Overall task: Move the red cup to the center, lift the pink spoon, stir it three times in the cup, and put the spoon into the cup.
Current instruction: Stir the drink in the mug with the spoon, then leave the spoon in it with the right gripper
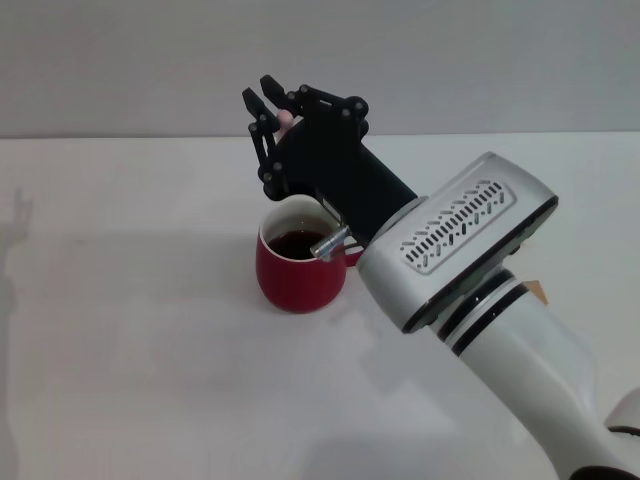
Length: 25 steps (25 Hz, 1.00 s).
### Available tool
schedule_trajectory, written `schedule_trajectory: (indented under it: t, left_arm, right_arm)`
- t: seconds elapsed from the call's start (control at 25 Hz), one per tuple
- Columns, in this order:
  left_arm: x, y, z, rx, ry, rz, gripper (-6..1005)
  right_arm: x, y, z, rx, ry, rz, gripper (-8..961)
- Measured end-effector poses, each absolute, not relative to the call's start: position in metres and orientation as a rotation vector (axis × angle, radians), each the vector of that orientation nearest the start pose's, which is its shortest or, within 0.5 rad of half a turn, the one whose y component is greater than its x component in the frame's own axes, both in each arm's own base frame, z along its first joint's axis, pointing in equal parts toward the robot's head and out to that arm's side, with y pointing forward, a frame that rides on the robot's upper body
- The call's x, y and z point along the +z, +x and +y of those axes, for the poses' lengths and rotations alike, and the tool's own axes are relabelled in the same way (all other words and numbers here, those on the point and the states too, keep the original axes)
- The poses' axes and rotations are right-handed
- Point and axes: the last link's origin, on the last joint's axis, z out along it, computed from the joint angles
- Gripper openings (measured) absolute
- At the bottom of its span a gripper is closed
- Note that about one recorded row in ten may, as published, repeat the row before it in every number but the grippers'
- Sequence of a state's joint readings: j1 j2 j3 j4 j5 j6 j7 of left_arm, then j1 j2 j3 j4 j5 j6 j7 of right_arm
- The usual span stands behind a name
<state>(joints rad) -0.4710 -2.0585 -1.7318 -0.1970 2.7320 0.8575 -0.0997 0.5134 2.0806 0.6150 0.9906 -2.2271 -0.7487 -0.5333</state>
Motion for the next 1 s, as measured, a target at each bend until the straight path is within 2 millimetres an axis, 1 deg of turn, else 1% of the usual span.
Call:
schedule_trajectory:
  t: [0.32,0.48,0.68,1.0]
  left_arm:
    - [0.049,-0.382,0.361,-0.517,-1.235,-0.767,829]
    - [0.048,-0.384,0.357,-0.511,-1.238,-0.770,829]
    - [0.047,-0.386,0.354,-0.506,-1.236,-0.774,829]
    - [0.045,-0.389,0.351,-0.501,-1.235,-0.782,829]
  right_arm:
    - [-0.123,0.096,0.309,0.890,-2.063,0.087,127]
    - [-0.125,0.103,0.303,0.879,-2.064,0.113,127]
    - [-0.127,0.108,0.298,0.873,-2.066,0.127,127]
    - [-0.131,0.118,0.297,0.851,-2.077,0.160,127]
